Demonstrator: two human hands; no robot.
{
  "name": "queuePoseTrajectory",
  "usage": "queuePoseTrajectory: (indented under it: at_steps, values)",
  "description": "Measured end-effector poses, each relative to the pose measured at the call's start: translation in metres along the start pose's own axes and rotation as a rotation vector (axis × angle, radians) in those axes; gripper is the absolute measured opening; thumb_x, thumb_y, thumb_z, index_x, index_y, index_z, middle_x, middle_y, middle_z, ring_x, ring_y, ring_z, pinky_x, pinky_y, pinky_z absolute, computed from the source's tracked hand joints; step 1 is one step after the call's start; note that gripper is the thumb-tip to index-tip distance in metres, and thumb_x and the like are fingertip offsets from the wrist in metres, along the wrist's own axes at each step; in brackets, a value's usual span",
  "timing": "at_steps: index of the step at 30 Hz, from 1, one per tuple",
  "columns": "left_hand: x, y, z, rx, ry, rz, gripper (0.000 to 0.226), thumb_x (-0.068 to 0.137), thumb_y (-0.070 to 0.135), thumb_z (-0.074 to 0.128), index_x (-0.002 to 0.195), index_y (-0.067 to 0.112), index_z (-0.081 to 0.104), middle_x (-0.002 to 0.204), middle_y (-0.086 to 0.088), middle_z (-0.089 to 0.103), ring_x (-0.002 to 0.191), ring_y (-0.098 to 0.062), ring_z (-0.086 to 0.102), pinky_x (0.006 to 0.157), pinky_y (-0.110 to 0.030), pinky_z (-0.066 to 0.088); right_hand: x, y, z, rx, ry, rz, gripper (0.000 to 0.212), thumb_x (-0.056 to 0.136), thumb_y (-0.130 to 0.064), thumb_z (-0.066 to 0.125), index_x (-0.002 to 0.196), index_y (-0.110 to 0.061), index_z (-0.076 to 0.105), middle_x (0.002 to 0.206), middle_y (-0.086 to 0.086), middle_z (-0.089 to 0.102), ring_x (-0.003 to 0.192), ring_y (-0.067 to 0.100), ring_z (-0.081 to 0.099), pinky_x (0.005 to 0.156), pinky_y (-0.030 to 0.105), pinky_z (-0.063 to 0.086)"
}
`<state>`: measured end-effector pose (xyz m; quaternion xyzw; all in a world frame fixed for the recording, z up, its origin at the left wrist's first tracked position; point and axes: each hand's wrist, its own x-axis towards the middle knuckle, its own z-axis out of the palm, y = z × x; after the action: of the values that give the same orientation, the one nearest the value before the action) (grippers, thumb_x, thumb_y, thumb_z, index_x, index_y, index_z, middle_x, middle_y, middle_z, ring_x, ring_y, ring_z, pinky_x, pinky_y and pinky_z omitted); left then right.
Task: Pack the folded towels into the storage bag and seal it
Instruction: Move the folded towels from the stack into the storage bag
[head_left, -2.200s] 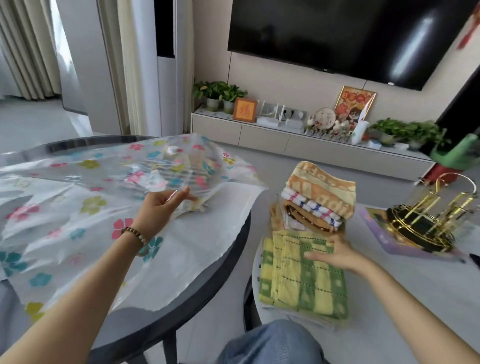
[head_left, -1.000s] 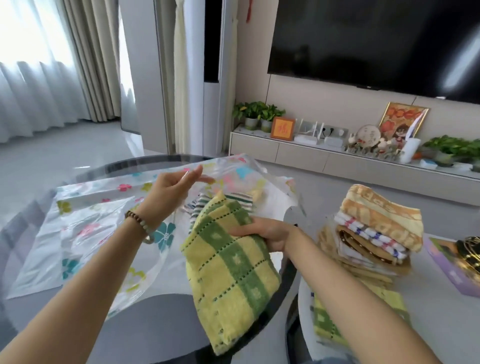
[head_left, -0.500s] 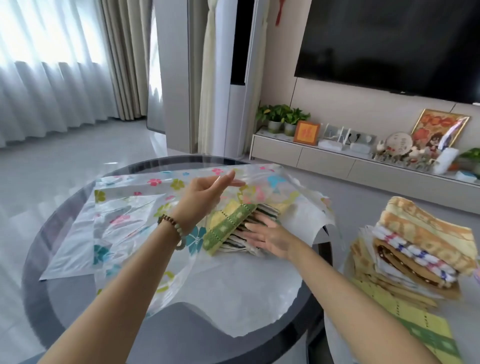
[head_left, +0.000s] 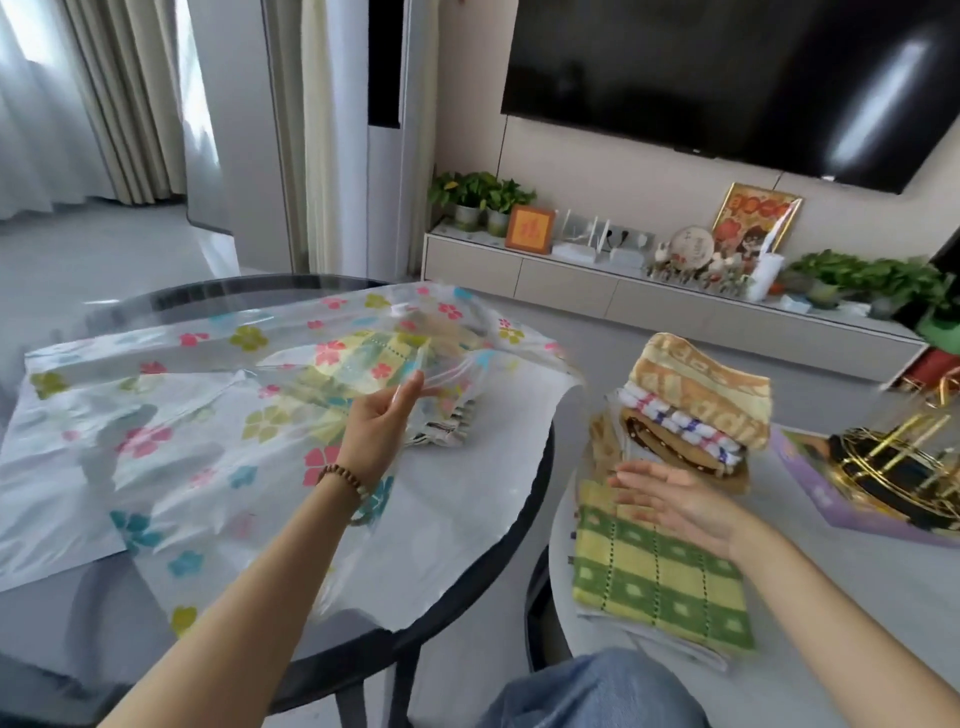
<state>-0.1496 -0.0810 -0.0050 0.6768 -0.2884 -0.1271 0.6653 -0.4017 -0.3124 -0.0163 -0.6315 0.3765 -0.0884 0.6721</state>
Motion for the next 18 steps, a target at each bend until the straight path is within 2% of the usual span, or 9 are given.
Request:
queuePoseTrajectory:
  at_steps: [3, 5, 7, 9, 10, 11, 12, 13, 18]
  values:
    - [0.0, -0.001, 0.018, 0.013, 0.005, 0.005, 0.036, 0.089, 0.048, 0.046, 0.087, 0.025, 0.074, 0.051, 0.002, 0.014, 0.037, -0.003, 0.018, 0.052, -0.003, 0.031, -0.009, 0.022, -0.037, -0.13, 0.304, 0.001, 0.042, 0.077, -0.025, 0.074, 0.115, -0.012, 0.059, 0.121, 0.009, 0.061, 0.11, 0.022, 0.055, 0.09, 0.033, 0.04]
    - [-0.001, -0.002, 0.027, 0.015, -0.003, 0.011, 0.036, 0.089, 0.048, 0.046, 0.087, 0.025, 0.074, 0.053, 0.0, 0.014, 0.038, -0.004, 0.017, 0.044, -0.006, 0.029, -0.013, 0.037, -0.057, -0.161, 0.386, 0.058, 0.058, 0.079, -0.031, 0.074, 0.127, -0.011, 0.05, 0.131, 0.011, 0.053, 0.117, 0.023, 0.049, 0.096, 0.033, 0.037]
    - [-0.003, -0.004, 0.034, 0.019, -0.002, 0.008, 0.037, 0.089, 0.047, 0.047, 0.087, 0.022, 0.074, 0.052, 0.001, 0.016, 0.038, -0.005, 0.017, 0.04, -0.01, 0.026, -0.016, 0.052, -0.071, -0.158, 0.4, 0.155, 0.07, 0.08, -0.034, 0.073, 0.137, -0.01, 0.04, 0.136, 0.012, 0.048, 0.124, 0.027, 0.046, 0.104, 0.037, 0.036]
    - [-0.004, -0.008, 0.038, 0.011, -0.006, -0.005, 0.038, 0.09, 0.045, 0.048, 0.086, 0.019, 0.074, 0.048, 0.016, 0.022, 0.037, -0.001, 0.022, 0.043, -0.009, 0.027, -0.019, 0.062, -0.077, -0.127, 0.358, 0.256, 0.062, 0.081, -0.035, 0.071, 0.132, -0.012, 0.046, 0.128, 0.011, 0.057, 0.114, 0.027, 0.055, 0.096, 0.038, 0.043]
    - [-0.005, -0.01, 0.04, 0.003, -0.012, -0.013, 0.038, 0.09, 0.045, 0.048, 0.087, 0.017, 0.073, 0.033, 0.001, 0.042, 0.039, 0.004, 0.025, 0.045, -0.007, 0.028, -0.02, 0.065, -0.078, -0.104, 0.328, 0.287, 0.053, 0.082, -0.034, 0.071, 0.127, -0.012, 0.052, 0.122, 0.012, 0.062, 0.105, 0.027, 0.06, 0.087, 0.036, 0.047]
    - [-0.005, -0.012, 0.041, -0.001, -0.018, -0.019, 0.039, 0.089, 0.047, 0.048, 0.089, 0.017, 0.073, 0.082, 0.008, 0.045, 0.041, 0.006, 0.024, 0.045, -0.008, 0.029, -0.022, 0.066, -0.078, -0.089, 0.31, 0.303, 0.047, 0.082, -0.032, 0.07, 0.123, -0.011, 0.057, 0.117, 0.013, 0.066, 0.097, 0.026, 0.063, 0.078, 0.034, 0.05]
    - [-0.006, -0.014, 0.041, -0.006, -0.022, -0.029, 0.04, 0.087, 0.051, 0.048, 0.088, 0.02, 0.073, 0.049, 0.017, 0.028, 0.039, 0.004, 0.025, 0.043, -0.011, 0.027, -0.023, 0.067, -0.078, -0.083, 0.308, 0.311, 0.045, 0.083, -0.029, 0.07, 0.121, -0.009, 0.059, 0.113, 0.013, 0.067, 0.093, 0.026, 0.064, 0.073, 0.032, 0.051]
    - [-0.006, -0.016, 0.041, -0.004, -0.022, -0.037, 0.041, 0.083, 0.056, 0.048, 0.086, 0.024, 0.074, 0.037, 0.0, 0.028, 0.037, 0.0, 0.022, 0.041, -0.014, 0.024, -0.024, 0.068, -0.078, -0.084, 0.318, 0.317, 0.044, 0.082, -0.027, 0.071, 0.12, -0.007, 0.059, 0.109, 0.014, 0.068, 0.091, 0.026, 0.064, 0.07, 0.032, 0.051]
    - [-0.003, -0.018, 0.04, -0.024, -0.017, -0.045, 0.039, 0.077, 0.062, 0.05, 0.076, 0.032, 0.075, 0.047, 0.005, 0.017, 0.038, -0.007, 0.018, 0.038, -0.019, 0.02, -0.025, 0.069, -0.08, -0.085, 0.308, 0.398, 0.049, 0.077, -0.022, 0.077, 0.117, 0.001, 0.06, 0.094, 0.015, 0.069, 0.088, 0.027, 0.065, 0.076, 0.035, 0.052]
